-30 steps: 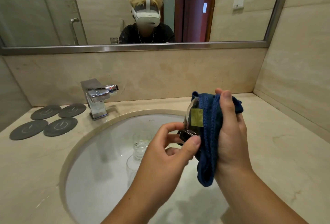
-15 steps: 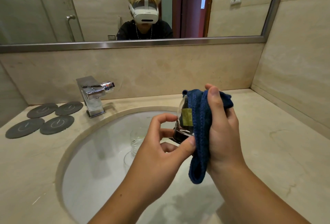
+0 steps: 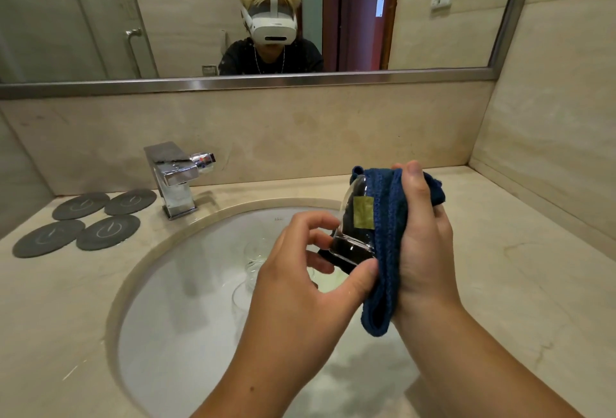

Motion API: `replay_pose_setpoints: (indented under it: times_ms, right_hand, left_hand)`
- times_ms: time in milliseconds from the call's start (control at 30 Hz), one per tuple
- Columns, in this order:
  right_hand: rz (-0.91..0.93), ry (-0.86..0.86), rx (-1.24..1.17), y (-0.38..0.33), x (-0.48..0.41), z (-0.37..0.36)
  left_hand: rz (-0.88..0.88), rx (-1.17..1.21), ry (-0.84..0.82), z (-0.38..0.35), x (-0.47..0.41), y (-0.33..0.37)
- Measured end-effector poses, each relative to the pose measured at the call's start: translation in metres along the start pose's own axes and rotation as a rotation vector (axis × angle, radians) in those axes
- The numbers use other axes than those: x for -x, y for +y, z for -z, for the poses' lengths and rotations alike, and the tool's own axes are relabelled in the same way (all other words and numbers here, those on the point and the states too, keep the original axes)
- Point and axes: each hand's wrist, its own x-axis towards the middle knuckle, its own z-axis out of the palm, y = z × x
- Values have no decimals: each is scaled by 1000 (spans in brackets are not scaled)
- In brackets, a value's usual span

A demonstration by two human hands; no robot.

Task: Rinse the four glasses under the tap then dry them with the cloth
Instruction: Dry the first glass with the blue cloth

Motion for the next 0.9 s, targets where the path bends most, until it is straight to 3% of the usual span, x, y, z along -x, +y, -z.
replay_pose_setpoints:
  times_ms: [133, 367, 467, 600, 700, 900]
  right_hand:
    - [39, -21, 6, 0, 1, 0]
    - [36, -135, -38, -1, -2, -2]
    - [72, -88, 2, -1, -2, -2]
    - [141, -37, 65, 3, -2, -1]
    - [240, -71, 139, 4, -1, -2]
    - [330, -185, 263, 7, 4, -2]
  left_hand:
    - [129, 181, -61, 3, -3, -1]
    - [421, 574, -345, 14, -10, -13]
    - [341, 390, -306, 14, -11, -11]
    - [-1, 7, -19, 7, -3, 2]
    - [-71, 80, 4, 5, 0, 5]
    - [72, 319, -34, 8, -7, -2]
